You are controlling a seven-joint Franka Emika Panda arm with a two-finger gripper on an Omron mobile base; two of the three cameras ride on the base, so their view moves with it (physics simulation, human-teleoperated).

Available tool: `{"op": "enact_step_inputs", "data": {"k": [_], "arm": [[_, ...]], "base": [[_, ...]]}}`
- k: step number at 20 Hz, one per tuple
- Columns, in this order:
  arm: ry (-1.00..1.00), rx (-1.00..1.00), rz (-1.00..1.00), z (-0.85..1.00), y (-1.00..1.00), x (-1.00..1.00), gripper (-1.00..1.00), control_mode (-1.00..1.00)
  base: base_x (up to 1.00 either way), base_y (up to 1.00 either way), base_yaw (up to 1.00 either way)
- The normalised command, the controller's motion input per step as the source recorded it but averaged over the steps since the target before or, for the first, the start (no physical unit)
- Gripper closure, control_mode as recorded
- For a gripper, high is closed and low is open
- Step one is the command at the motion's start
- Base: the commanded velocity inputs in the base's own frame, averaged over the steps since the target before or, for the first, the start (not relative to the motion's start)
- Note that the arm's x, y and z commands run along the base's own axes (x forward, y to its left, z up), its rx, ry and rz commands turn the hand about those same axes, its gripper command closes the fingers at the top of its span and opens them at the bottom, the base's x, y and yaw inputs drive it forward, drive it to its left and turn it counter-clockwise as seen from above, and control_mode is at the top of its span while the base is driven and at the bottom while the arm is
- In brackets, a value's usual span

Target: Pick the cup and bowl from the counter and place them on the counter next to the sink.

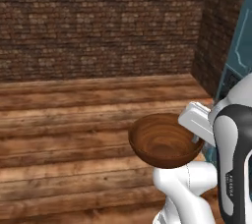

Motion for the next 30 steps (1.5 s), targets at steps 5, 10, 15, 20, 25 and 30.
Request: {"op": "enact_step_inputs", "data": {"k": [5, 10, 15, 20, 25, 30], "arm": [[0.0, 0.0, 0.0, 0.0, 0.0, 0.0, 1.0, 1.0], [0.0, 0.0, 0.0, 0.0, 0.0, 0.0, 1.0, 1.0], [0.0, 0.0, 0.0, 0.0, 0.0, 0.0, 1.0, 1.0], [0.0, 0.0, 0.0, 0.0, 0.0, 0.0, 1.0, 1.0], [0.0, 0.0, 0.0, 0.0, 0.0, 0.0, 1.0, 1.0], [0.0, 0.0, 0.0, 0.0, 0.0, 0.0, 1.0, 1.0]], "base": [[-0.44, 0.02, 0.69], [-0.47, 0.0, 0.71], [-0.55, 0.0, 0.71], [-0.56, 0.0, 0.71], [-0.46, 0.0, 0.69], [0.31, 0.0, 0.33]]}}
